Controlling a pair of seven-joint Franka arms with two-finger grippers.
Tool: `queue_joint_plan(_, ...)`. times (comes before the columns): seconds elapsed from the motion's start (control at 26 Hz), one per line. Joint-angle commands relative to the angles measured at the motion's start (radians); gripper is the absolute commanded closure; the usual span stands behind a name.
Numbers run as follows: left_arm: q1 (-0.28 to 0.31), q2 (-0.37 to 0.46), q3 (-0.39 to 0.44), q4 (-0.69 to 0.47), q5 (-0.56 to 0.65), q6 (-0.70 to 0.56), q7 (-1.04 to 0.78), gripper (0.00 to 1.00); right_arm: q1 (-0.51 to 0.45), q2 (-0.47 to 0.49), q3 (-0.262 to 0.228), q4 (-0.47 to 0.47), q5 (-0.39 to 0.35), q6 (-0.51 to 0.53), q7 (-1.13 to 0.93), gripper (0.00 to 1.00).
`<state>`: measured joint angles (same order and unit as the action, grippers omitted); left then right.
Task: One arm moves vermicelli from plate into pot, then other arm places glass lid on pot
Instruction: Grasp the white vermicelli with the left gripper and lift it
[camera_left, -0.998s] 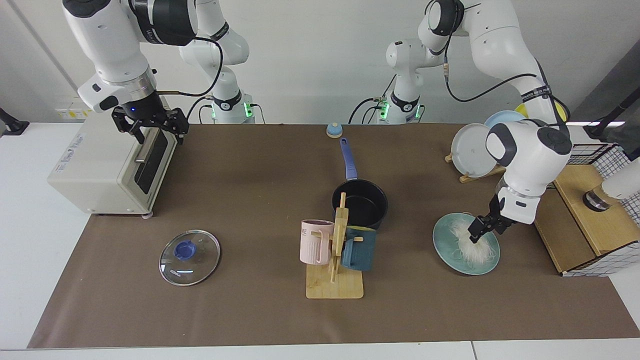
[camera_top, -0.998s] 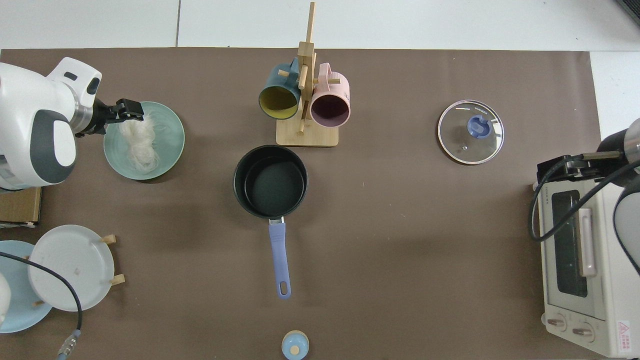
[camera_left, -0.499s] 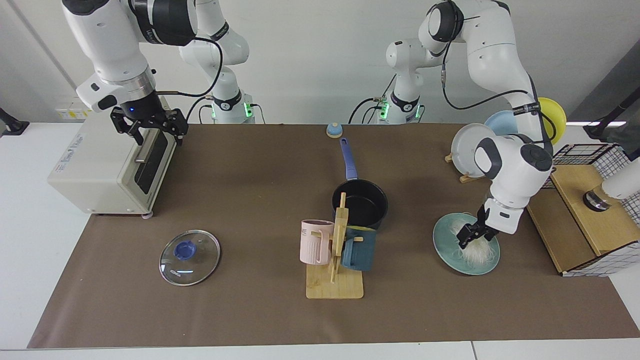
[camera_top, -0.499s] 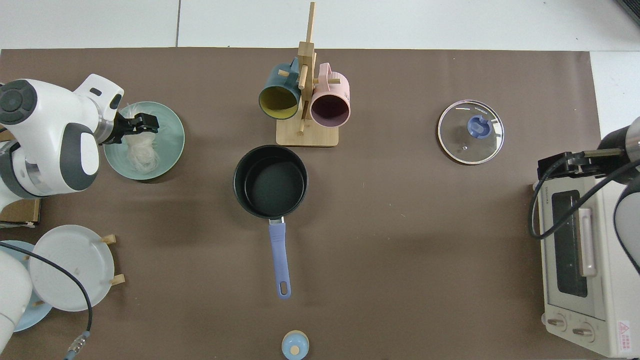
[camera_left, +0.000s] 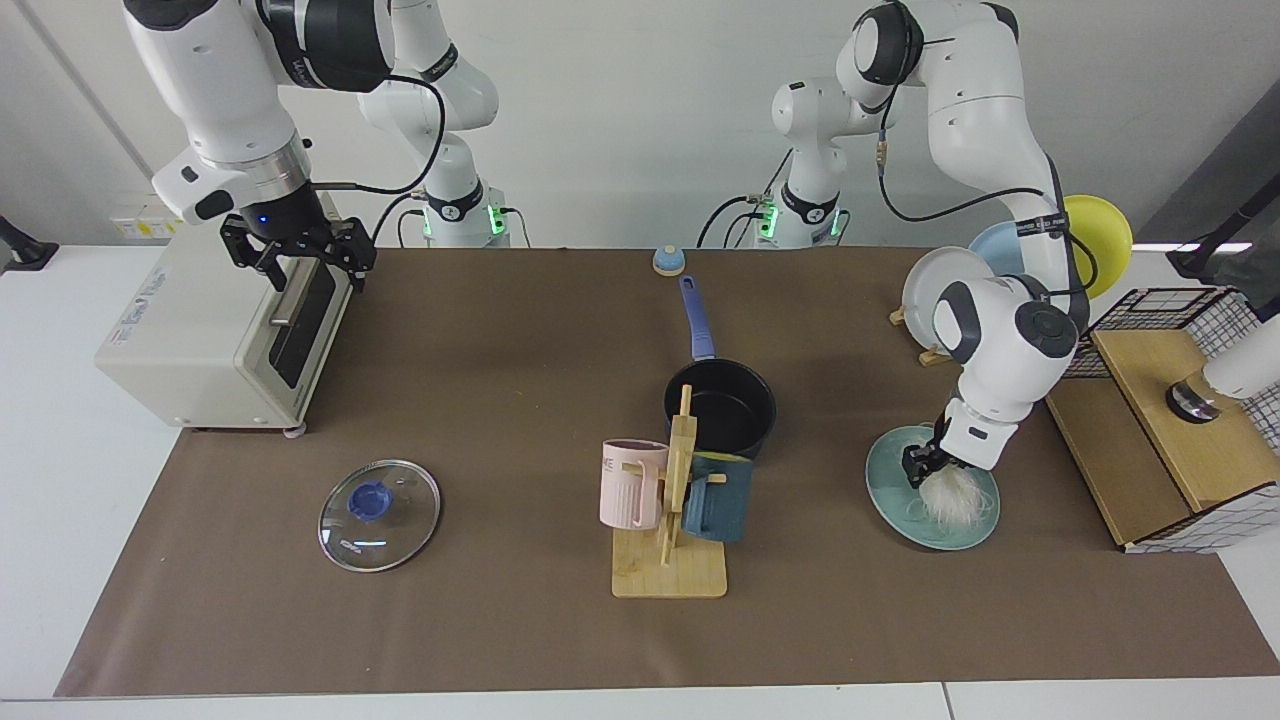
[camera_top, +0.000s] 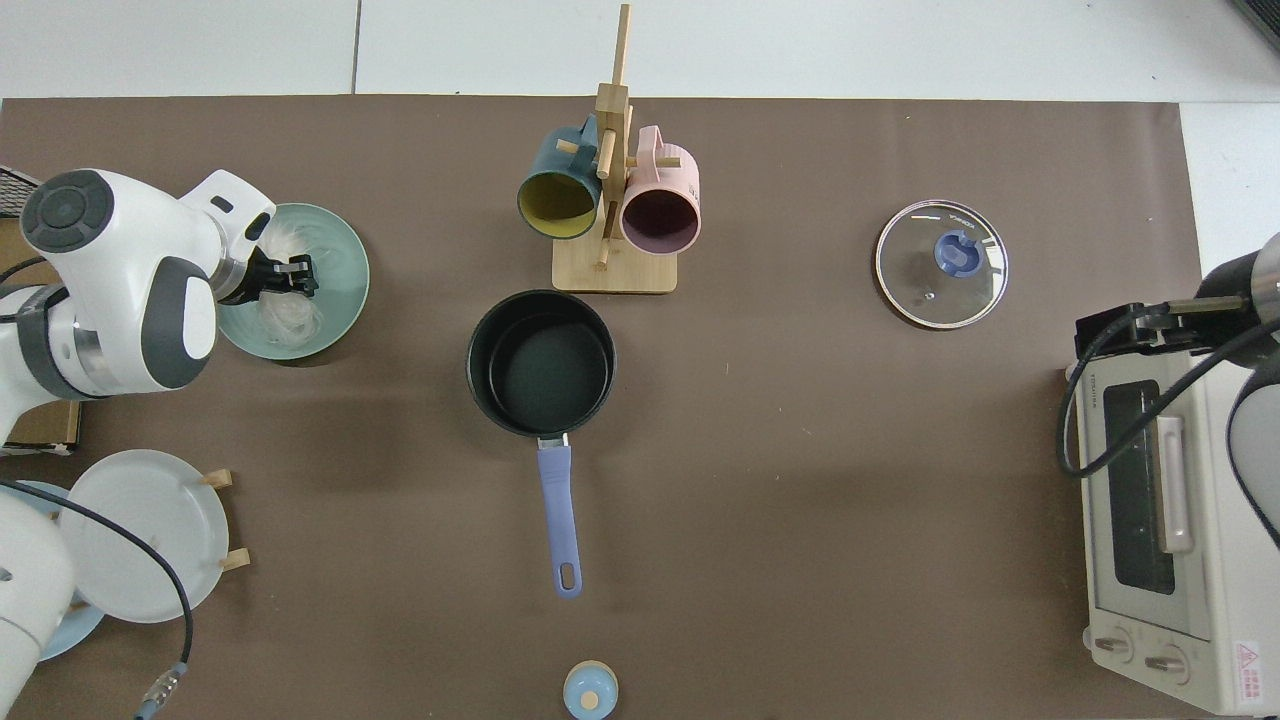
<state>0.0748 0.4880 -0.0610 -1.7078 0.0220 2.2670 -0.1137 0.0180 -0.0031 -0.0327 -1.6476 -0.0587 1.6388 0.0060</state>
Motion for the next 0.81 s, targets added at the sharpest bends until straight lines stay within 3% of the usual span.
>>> queue_joint_plan(0.0, 0.005, -0.02, 0.0, 0.132, 0.041, -0.21, 0.029, 1.0, -0.013, -0.001, 0.004, -0.004, 0.014, 0.019, -0.043, 0.0)
queue_joint_plan(0.23, 0.0, -0.164, -0.026, 0.145, 0.021, -0.334, 0.034, 1.0, -0.013, 0.0, 0.004, -0.004, 0.014, 0.019, -0.043, 0.0)
queue_joint_plan(0.42, -0.004, -0.265, -0.1, 0.131, -0.037, -0.461, -0.021, 1.0, -0.01, 0.006, 0.004, 0.0, 0.013, 0.025, -0.038, 0.0)
queue_joint_plan(0.61, -0.01, -0.315, -0.215, 0.109, -0.082, -0.509, -0.141, 1.0, -0.009, 0.044, 0.002, 0.066, 0.013, 0.024, -0.037, 0.01)
queue_joint_plan(0.77, -0.01, -0.332, -0.318, 0.059, -0.088, -0.44, -0.26, 1.0, -0.003, 0.083, 0.002, 0.101, 0.007, 0.029, -0.034, 0.01)
